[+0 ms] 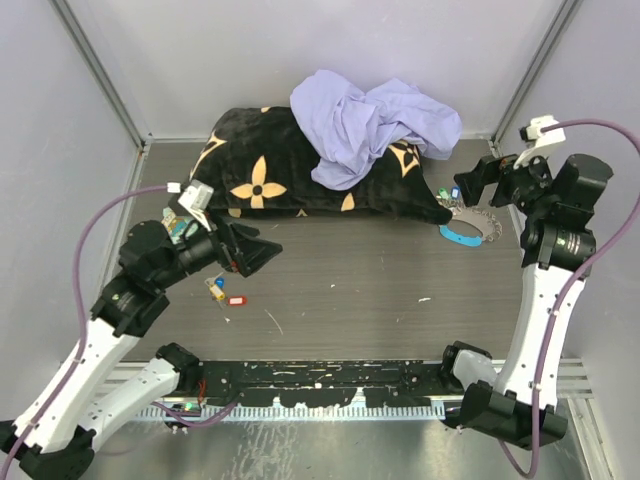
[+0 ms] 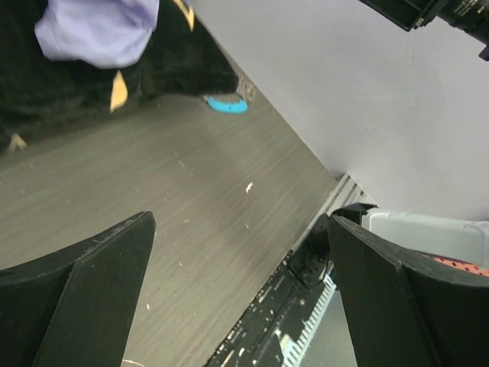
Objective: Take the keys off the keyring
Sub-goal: Pick up the keyring from the corner of the board.
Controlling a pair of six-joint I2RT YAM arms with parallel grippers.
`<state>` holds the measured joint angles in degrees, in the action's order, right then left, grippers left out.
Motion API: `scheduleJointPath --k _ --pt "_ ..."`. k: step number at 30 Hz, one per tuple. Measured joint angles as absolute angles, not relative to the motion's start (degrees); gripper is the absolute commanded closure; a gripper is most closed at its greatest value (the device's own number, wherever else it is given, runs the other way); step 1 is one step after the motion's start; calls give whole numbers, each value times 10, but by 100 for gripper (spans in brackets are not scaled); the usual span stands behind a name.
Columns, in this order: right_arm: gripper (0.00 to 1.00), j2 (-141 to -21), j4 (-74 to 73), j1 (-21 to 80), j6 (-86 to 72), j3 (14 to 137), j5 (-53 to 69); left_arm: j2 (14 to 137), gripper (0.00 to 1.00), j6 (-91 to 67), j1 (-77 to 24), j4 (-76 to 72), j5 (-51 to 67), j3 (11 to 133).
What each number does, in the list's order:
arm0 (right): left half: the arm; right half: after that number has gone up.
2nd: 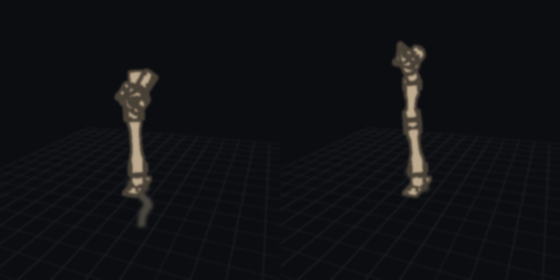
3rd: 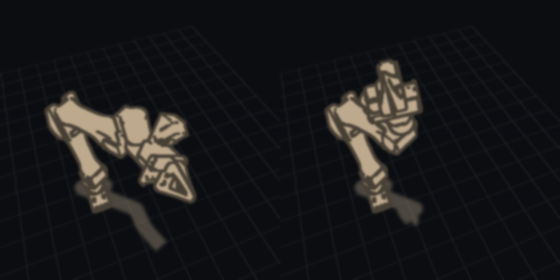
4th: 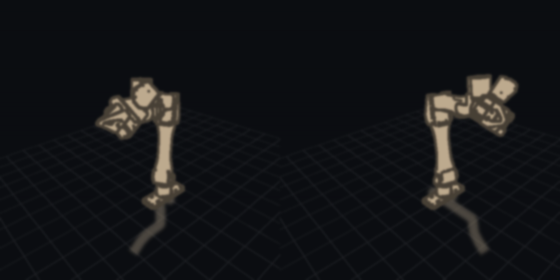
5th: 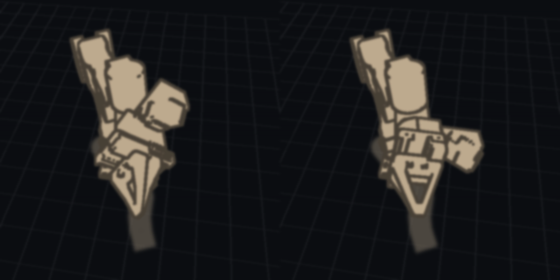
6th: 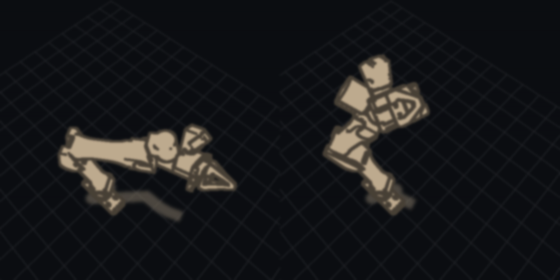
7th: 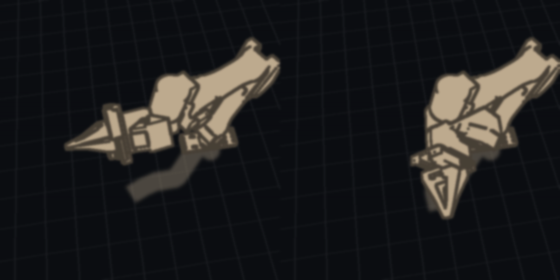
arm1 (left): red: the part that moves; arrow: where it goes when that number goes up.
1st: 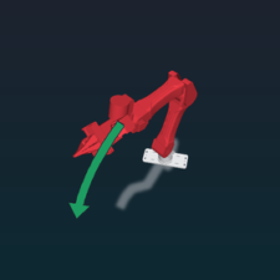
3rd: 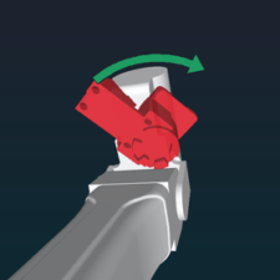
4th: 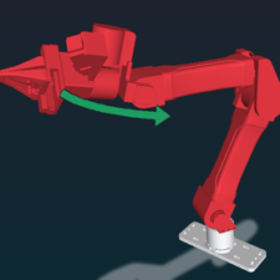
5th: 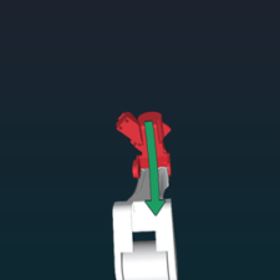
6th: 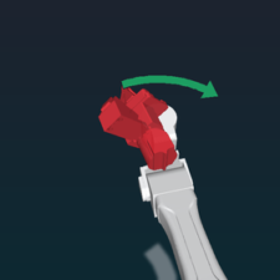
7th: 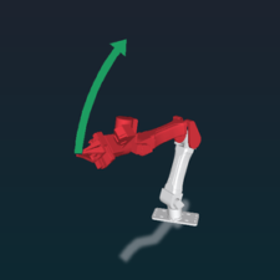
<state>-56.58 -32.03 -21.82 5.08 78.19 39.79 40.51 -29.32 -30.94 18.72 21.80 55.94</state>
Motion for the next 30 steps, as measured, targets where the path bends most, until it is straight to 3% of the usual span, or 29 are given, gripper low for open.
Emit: scheduleJointPath --k 12,19,30 --pt "0 -718 -390 -222 246 717 379 446 2 -417 -309 44 233 358" --pt "0 -752 -375 -282 255 673 359 430 2 -472 -309 -5 208 283" --pt "0 -796 -227 -359 200 604 289 482 1 -489 -308 -83 204 264"
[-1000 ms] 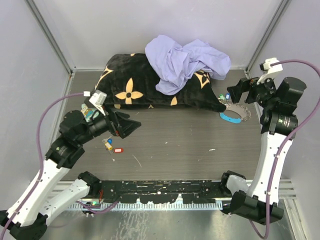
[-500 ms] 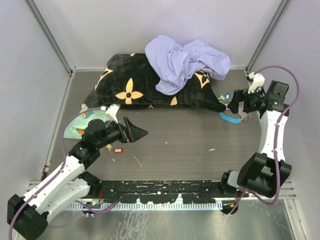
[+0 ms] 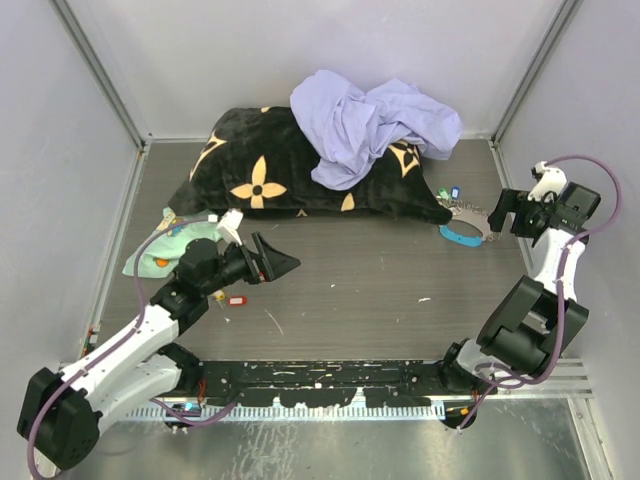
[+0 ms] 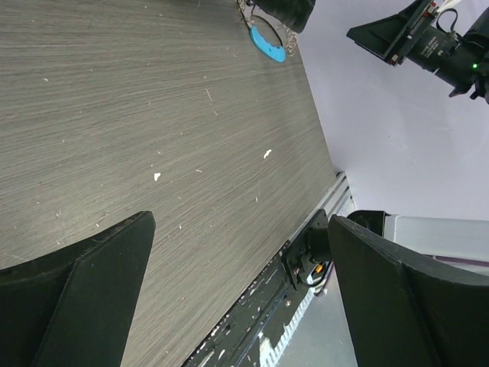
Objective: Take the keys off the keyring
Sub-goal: Pick up the keyring from the corner of the board.
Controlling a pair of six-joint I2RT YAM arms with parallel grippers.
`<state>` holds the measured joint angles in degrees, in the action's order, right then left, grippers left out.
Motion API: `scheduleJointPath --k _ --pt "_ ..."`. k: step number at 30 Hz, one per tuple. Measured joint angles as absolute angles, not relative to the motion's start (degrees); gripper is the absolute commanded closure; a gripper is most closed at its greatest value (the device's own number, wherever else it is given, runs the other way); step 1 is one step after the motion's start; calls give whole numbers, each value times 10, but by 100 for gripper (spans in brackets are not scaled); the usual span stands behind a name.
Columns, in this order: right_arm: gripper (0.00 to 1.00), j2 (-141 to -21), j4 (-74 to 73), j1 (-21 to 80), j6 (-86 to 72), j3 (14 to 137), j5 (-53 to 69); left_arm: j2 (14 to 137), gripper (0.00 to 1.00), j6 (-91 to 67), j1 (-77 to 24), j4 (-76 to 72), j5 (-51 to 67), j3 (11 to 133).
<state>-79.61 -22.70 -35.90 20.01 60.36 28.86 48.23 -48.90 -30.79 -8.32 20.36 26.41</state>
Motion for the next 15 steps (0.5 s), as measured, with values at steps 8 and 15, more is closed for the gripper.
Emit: scheduleJointPath --k 8,15 --pt "10 -846 -166 -370 171 590 273 533 1 -500 -307 -113 223 265" --pt "49 -946 -116 -370 144 590 270 548 1 -517 -307 -124 216 274"
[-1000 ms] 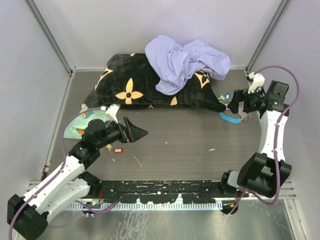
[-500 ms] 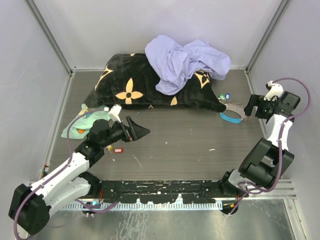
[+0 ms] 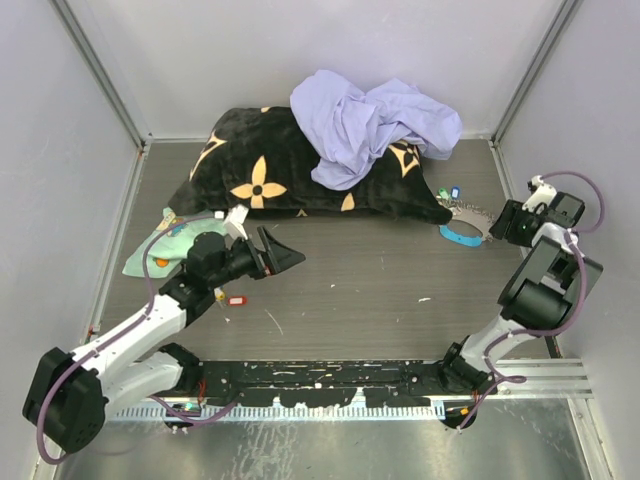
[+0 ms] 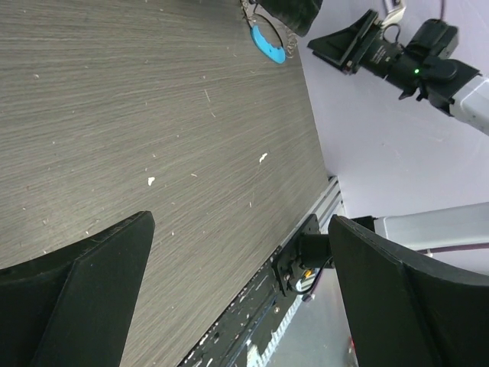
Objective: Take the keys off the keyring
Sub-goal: Pick up the keyring from the corner of the board.
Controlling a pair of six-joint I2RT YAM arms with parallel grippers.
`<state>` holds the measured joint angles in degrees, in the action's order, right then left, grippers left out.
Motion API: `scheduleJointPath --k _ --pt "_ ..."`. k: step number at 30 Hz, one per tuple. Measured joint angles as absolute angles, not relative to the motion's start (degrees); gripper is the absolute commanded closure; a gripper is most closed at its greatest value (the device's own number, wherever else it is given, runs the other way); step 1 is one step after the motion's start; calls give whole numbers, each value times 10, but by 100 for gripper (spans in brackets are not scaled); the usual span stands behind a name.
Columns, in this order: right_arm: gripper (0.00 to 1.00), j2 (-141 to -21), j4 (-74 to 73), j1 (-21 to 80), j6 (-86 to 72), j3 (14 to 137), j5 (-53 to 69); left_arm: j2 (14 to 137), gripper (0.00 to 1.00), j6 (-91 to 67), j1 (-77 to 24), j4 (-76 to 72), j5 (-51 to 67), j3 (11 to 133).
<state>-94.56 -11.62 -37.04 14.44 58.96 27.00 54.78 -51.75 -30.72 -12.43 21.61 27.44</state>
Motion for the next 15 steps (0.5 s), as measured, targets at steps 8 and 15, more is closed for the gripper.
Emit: scheduleJointPath --k 8,15 --pt "52 -1024 -114 -372 142 601 265 594 2 -531 -307 -126 212 300" --pt "55 -1039 -93 -372 135 626 260 610 2 -531 -307 -126 213 312"
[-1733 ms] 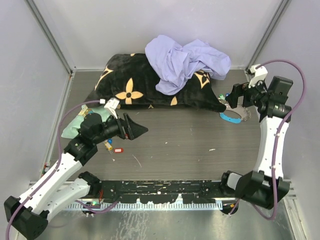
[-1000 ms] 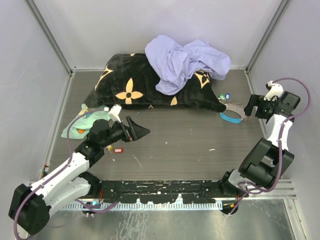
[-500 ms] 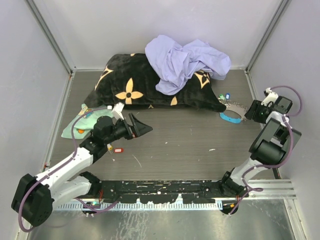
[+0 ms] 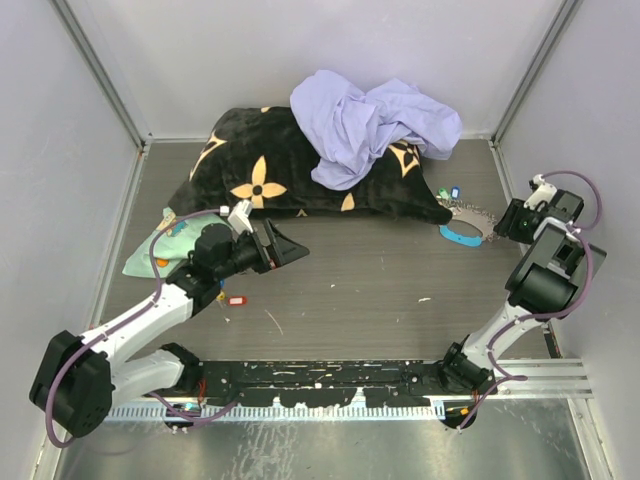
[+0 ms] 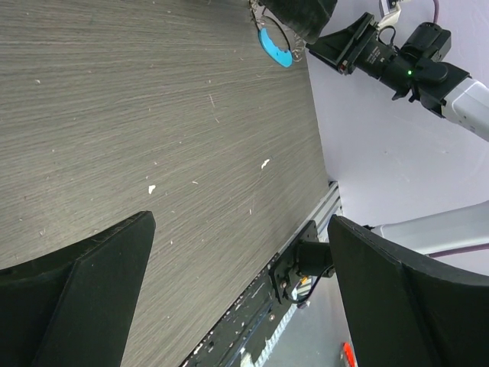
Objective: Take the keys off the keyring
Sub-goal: Pick up the keyring from the corner of the board.
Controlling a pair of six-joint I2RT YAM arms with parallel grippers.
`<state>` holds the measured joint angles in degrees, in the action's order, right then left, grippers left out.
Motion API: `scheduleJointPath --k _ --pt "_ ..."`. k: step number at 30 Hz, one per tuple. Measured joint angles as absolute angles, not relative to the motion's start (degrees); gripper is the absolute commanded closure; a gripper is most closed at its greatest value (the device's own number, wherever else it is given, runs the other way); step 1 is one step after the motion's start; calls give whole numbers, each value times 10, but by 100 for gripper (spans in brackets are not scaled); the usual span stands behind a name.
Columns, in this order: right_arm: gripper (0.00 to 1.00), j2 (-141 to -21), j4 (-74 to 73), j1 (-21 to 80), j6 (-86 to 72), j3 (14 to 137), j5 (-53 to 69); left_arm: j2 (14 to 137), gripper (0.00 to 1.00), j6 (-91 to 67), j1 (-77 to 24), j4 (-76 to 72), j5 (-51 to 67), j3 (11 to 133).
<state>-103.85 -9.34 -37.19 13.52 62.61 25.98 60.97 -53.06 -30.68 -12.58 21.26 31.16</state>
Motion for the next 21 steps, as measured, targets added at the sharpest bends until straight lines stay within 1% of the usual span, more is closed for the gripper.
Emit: scheduleJointPath --k 2,6,11,14,21 --pt "58 -1050 -88 -372 132 637 260 614 2 -530 -307 -126 213 315" --pt "59 -1084 -85 -371 131 661 260 621 2 -528 -307 -126 215 322" --pt "60 -1096 -85 -367 132 663 264 623 2 -526 -306 -126 219 326" --pt "66 -1098 -87 -363 134 664 270 623 2 -523 -306 -125 220 326" --pt "86 -1104 -93 -357 143 670 278 621 2 -518 -306 -125 223 326"
